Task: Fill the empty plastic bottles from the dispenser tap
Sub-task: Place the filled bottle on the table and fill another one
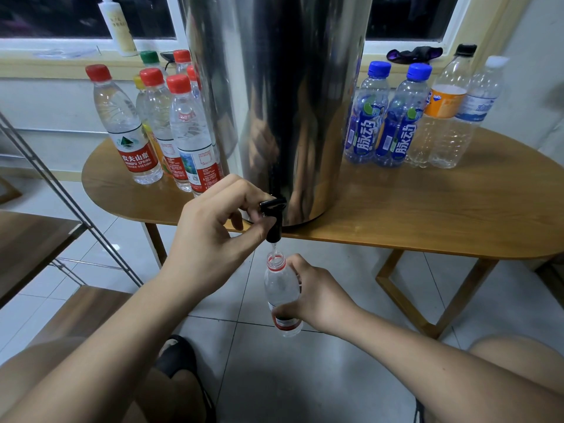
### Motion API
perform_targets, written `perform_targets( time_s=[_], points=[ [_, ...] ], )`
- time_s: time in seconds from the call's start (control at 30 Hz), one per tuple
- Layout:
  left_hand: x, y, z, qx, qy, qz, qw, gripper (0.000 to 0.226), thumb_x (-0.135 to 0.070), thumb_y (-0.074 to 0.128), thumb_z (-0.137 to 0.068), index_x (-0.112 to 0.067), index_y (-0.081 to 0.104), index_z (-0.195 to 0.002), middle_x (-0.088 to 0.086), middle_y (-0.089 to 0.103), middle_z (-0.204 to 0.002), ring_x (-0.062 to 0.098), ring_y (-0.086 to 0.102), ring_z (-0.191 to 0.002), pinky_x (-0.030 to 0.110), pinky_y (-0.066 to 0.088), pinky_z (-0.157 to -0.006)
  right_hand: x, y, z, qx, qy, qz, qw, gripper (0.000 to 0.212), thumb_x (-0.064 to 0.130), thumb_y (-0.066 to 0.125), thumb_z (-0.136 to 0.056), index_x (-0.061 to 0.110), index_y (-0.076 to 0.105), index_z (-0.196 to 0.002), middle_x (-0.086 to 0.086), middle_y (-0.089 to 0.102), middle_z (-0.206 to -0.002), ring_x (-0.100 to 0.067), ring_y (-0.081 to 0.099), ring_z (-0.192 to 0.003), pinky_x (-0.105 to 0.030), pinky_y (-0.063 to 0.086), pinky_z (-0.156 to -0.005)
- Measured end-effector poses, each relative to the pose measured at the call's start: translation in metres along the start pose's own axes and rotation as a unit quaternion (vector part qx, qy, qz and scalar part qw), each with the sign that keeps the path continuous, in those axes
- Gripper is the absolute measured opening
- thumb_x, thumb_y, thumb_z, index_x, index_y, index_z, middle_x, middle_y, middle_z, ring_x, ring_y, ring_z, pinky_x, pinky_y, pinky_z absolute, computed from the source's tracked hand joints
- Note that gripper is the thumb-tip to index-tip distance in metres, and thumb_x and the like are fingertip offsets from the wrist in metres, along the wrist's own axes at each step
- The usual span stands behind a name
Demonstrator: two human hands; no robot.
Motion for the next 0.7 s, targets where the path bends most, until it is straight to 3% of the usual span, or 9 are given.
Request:
perform_targets(
  time_s=[0.7],
  points=[
    [0.0013, 0.0000, 0.0007, 0.000, -0.003, 0.003, 1.000, 0.023, 0.003, 0.084, -0.089, -0.014, 0.069, -0.094, 0.002, 0.065, -0.089, 0.024, 0.063, -0.084, 0.035, 0.051, -0.069, -0.0003, 0.0011, -0.0023, 0.002, -0.004, 0.002, 1.000, 0.073, 0.044, 0.096, -0.071, 0.041, 0.047, -0.124, 0.012, 0.068, -0.117, -0.016, 0.066, -0.106, -0.042, 0.060, -0.092]
  ],
)
Point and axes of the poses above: each hand's wrist, its own z-axis away from the middle knuckle, its own y-axis out of the palm, x = y × z, the point moved 10 cm from there along -z, towards the middle knuckle
